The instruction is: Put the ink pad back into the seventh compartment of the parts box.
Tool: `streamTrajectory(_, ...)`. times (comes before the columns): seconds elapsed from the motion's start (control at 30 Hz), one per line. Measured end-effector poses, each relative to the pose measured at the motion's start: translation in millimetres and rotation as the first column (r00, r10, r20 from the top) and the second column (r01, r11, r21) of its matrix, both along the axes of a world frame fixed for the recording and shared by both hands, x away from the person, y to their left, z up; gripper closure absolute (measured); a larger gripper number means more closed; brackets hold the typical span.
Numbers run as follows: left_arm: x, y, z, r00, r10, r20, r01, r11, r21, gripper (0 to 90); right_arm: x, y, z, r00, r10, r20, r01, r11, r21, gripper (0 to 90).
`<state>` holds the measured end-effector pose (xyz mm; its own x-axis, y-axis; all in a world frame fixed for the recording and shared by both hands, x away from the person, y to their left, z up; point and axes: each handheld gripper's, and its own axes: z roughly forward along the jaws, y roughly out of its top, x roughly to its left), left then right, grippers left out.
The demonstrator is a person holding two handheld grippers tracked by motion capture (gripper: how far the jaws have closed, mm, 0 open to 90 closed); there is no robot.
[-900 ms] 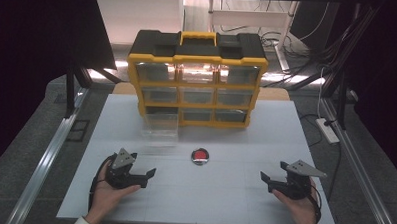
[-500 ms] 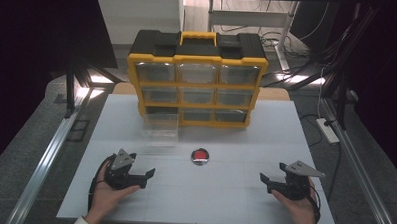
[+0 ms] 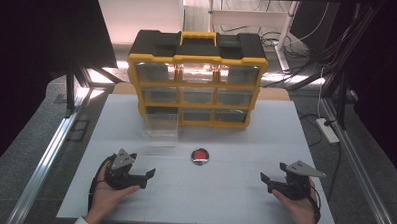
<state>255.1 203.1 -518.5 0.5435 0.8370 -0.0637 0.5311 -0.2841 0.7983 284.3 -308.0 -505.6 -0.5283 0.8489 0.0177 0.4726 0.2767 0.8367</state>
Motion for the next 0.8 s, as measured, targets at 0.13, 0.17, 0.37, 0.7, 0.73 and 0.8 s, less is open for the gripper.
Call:
streamTrajectory(0.13,0.0,0.4,0.8,1.0000,-0.001,0.000,0.001,1.0000,-0.001,11.2,0.1,-0.3,0.2,1.0000,-0.002,0.000,0.002,1.000,0.001,16.3)
streamTrajectory(0.17,-0.2,0.2,1.3,1.0000,-0.001,0.002,0.001,1.0000,-0.005,11.2,0.1,-0.2,0.2,1.0000,-0.002,0.001,0.002,1.000,0.000,16.3)
streamTrajectory(0.37,0.6,-1.3,3.9,0.9999,-0.009,0.005,0.009,1.0000,-0.003,11.1,0.6,-0.7,0.3,1.0000,-0.003,0.004,0.003,1.000,0.000,16.2)
streamTrajectory(0.7,2.0,-6.2,11.5,0.9993,-0.036,0.011,0.036,0.9993,-0.005,11.4,1.3,-0.6,-0.1,1.0000,-0.004,-0.001,0.004,1.000,-0.001,16.3)
streamTrajectory(0.73,2.0,-6.2,11.5,0.9993,-0.036,0.011,0.036,0.9993,-0.005,11.4,1.3,-0.6,-0.1,1.0000,-0.004,-0.002,0.004,1.000,-0.001,16.4)
streamTrajectory(0.8,2.5,-7.1,12.8,0.9992,-0.040,0.010,0.040,0.9992,-0.003,11.4,1.3,-0.6,0.0,1.0000,-0.005,-0.001,0.005,1.000,-0.001,16.4)
